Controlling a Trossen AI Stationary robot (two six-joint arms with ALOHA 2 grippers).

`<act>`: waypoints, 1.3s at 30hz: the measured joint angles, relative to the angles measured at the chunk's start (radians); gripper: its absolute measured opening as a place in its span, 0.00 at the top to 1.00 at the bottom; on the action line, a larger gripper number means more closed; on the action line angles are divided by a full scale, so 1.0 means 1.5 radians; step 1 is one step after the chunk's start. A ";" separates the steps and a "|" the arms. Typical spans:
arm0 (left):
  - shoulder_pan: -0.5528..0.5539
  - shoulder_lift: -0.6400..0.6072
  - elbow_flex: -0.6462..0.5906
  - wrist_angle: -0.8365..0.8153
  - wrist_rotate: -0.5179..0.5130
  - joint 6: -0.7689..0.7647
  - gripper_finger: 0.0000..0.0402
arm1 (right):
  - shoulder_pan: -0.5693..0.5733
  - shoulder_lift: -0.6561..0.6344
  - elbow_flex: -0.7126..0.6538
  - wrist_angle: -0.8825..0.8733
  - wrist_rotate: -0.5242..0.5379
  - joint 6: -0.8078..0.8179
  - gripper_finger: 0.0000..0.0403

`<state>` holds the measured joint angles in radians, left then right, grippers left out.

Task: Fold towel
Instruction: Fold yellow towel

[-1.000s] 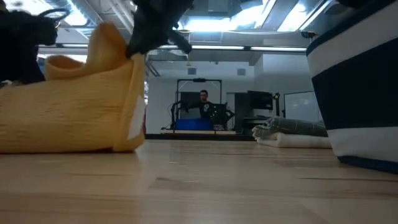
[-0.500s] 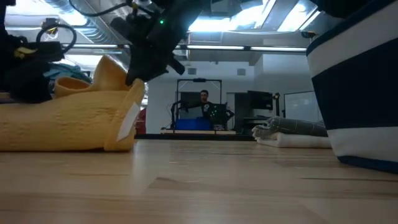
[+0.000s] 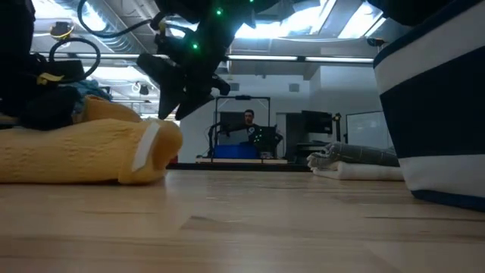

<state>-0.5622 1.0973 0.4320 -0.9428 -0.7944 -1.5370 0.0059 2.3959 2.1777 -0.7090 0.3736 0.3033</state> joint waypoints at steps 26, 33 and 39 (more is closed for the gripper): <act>-0.008 -0.108 0.117 -0.011 -0.048 0.206 0.78 | -0.003 -0.037 0.025 -0.017 -0.265 -0.001 0.66; 0.016 -0.093 0.108 0.047 -0.029 0.311 0.79 | 0.019 -0.037 0.014 -0.015 -0.242 -0.001 0.66; 0.073 -0.073 0.082 0.069 -0.029 0.300 0.83 | 0.018 -0.037 -0.004 -0.012 -0.237 0.005 0.66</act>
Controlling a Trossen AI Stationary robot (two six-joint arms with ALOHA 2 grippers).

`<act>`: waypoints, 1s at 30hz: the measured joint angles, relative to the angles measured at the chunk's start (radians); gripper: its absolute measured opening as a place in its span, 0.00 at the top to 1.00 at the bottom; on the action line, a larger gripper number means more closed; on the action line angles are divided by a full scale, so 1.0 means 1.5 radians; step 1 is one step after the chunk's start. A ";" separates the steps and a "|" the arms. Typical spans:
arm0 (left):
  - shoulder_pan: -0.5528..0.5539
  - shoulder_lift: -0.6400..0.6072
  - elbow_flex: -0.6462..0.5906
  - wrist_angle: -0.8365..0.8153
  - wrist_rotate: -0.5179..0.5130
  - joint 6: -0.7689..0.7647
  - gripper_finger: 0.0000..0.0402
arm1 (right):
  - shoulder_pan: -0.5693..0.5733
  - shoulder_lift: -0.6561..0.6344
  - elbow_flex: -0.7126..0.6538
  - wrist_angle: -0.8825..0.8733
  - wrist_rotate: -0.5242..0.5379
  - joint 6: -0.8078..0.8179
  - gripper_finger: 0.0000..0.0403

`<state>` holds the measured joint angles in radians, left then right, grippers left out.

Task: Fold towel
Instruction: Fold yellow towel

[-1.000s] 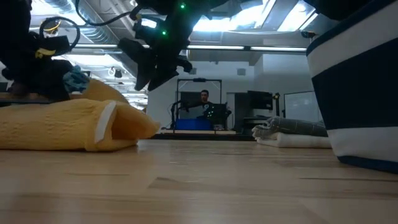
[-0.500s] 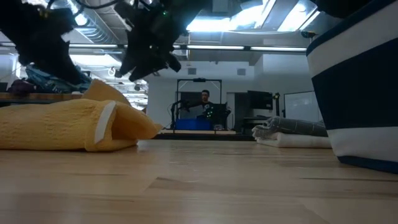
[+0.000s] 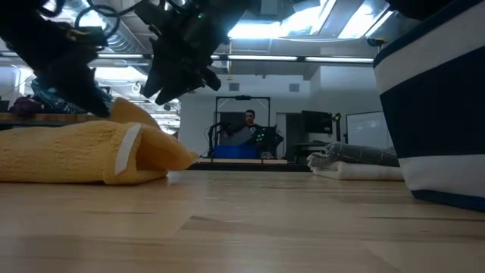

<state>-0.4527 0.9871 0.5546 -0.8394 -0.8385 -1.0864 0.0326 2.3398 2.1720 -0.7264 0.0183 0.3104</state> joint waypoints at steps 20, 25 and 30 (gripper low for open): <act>0.223 0.008 -0.118 0.150 0.047 0.102 0.93 | 0.000 0.000 -0.151 0.132 0.023 0.040 0.66; 0.230 0.007 -0.151 0.192 0.086 0.103 0.93 | 0.001 0.000 -0.179 0.140 0.022 0.039 0.66; 0.230 0.007 -0.185 0.216 0.102 0.093 0.93 | 0.012 0.000 -0.219 0.137 0.016 0.039 0.66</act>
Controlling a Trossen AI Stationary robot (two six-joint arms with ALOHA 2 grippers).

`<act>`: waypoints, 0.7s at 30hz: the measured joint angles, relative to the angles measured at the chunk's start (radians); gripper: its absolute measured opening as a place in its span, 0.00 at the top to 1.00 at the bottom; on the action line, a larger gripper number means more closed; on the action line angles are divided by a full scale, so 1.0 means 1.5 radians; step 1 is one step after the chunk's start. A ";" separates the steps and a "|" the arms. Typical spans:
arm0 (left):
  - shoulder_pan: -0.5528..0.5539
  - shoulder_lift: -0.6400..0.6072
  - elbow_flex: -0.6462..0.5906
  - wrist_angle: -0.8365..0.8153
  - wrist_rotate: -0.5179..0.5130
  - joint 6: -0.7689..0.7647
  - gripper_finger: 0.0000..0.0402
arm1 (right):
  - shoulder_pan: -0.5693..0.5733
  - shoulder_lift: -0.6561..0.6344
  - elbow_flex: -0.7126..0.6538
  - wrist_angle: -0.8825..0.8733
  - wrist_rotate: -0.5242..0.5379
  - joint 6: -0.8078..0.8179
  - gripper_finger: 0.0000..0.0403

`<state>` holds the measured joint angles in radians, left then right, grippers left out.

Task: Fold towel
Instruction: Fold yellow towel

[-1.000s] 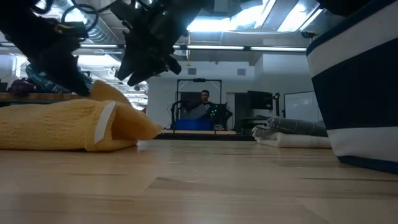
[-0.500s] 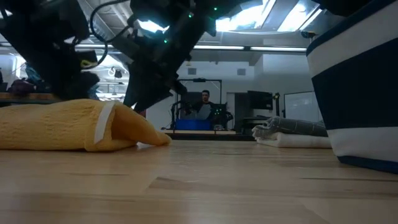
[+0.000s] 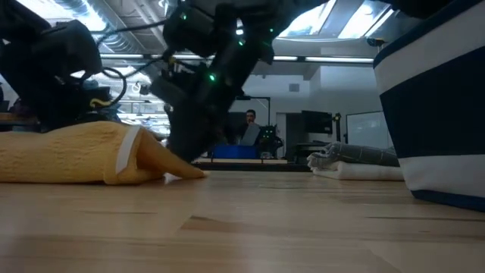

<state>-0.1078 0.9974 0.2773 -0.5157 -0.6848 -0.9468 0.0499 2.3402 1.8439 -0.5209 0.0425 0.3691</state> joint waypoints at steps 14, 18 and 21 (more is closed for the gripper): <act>-0.002 -0.035 0.031 0.001 0.013 0.014 0.93 | 0.033 -0.005 0.026 -0.026 0.065 -0.004 0.66; -0.013 -0.070 0.079 0.002 0.015 0.072 0.93 | 0.033 -0.010 0.086 -0.025 0.066 -0.005 0.66; -0.026 -0.092 0.108 0.002 0.045 0.116 0.93 | 0.036 -0.010 0.122 -0.029 0.058 -0.007 0.66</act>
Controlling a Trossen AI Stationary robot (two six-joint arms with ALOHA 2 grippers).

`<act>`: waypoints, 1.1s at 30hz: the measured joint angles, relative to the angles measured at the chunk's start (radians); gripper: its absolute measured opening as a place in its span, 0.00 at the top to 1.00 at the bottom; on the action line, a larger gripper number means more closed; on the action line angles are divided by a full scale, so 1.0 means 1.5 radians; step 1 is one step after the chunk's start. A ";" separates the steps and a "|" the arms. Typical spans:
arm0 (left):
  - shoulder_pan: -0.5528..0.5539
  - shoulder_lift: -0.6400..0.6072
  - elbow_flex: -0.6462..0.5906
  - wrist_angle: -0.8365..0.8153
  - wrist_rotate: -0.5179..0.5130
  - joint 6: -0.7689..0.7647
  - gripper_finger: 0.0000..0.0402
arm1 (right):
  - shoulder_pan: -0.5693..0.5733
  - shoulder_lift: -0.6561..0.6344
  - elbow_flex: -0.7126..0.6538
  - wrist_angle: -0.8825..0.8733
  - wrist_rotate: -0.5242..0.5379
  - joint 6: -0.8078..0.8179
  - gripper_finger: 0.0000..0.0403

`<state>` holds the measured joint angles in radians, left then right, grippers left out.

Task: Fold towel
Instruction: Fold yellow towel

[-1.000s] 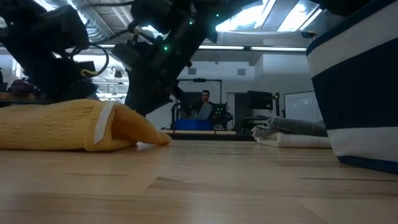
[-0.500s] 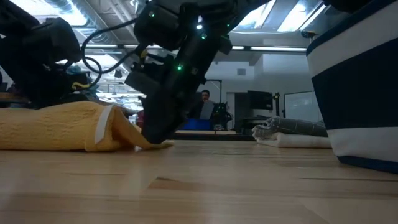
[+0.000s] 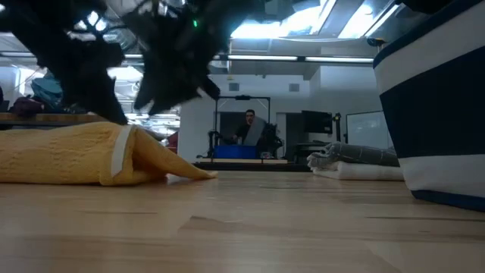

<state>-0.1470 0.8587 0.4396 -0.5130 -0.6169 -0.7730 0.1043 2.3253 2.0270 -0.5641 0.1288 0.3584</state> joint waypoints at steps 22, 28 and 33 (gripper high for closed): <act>-0.155 0.067 -0.012 -0.019 0.151 -0.101 0.93 | 0.047 0.088 0.027 0.056 -0.006 0.004 0.66; -0.154 0.103 -0.029 -0.034 0.111 -0.135 0.93 | 0.049 0.101 0.027 -0.003 -0.098 0.056 0.66; -0.154 0.119 -0.047 -0.048 0.101 -0.172 0.93 | 0.057 0.101 0.028 -0.081 -0.124 0.056 0.66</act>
<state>-0.3779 1.0367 0.3696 -0.5849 -0.4651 -1.0311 0.1895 2.4773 2.0686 -0.6854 -0.0569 0.4420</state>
